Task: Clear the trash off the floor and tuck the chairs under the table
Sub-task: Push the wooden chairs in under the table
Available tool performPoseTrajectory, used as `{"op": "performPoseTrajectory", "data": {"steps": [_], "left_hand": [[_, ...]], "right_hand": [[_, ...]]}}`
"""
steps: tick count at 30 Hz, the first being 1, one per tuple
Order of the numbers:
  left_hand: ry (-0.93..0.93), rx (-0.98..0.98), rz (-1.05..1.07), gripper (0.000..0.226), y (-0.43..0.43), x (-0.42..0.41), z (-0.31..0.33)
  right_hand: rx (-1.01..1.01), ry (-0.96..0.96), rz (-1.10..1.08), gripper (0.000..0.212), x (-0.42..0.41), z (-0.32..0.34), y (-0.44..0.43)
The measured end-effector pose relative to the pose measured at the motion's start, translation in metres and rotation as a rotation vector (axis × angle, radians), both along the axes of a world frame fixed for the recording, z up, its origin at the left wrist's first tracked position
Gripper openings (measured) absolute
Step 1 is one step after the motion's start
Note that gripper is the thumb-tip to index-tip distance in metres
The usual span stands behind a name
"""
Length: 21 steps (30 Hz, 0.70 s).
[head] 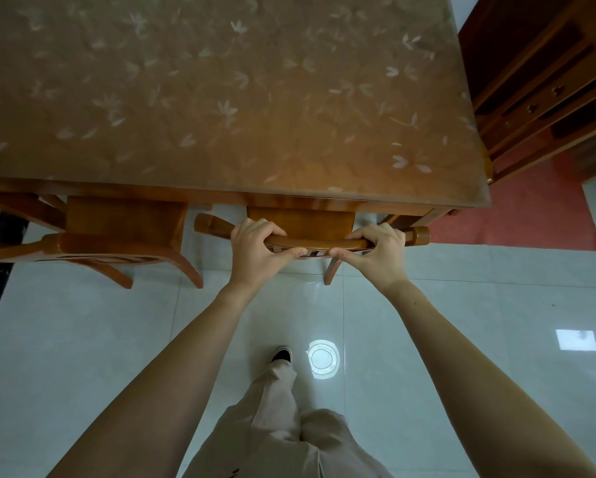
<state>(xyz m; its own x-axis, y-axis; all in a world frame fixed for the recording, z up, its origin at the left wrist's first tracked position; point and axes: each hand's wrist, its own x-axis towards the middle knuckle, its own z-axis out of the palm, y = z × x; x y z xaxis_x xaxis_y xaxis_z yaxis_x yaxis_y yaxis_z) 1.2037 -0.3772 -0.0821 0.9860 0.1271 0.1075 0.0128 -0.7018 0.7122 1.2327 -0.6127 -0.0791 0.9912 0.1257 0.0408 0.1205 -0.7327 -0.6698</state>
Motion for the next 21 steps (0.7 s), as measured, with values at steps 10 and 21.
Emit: {"op": "performPoseTrajectory", "data": {"steps": [10, 21], "left_hand": [[0.07, 0.058, -0.017, 0.042, -0.001, -0.002, 0.013], [-0.242, 0.236, -0.272, 0.052, -0.035, -0.047, 0.07]], "right_hand": [[-0.08, 0.023, 0.019, 0.051, -0.002, 0.005, 0.0], [-0.269, -0.247, 0.195, 0.055, -0.065, 0.053, -0.03]]}}
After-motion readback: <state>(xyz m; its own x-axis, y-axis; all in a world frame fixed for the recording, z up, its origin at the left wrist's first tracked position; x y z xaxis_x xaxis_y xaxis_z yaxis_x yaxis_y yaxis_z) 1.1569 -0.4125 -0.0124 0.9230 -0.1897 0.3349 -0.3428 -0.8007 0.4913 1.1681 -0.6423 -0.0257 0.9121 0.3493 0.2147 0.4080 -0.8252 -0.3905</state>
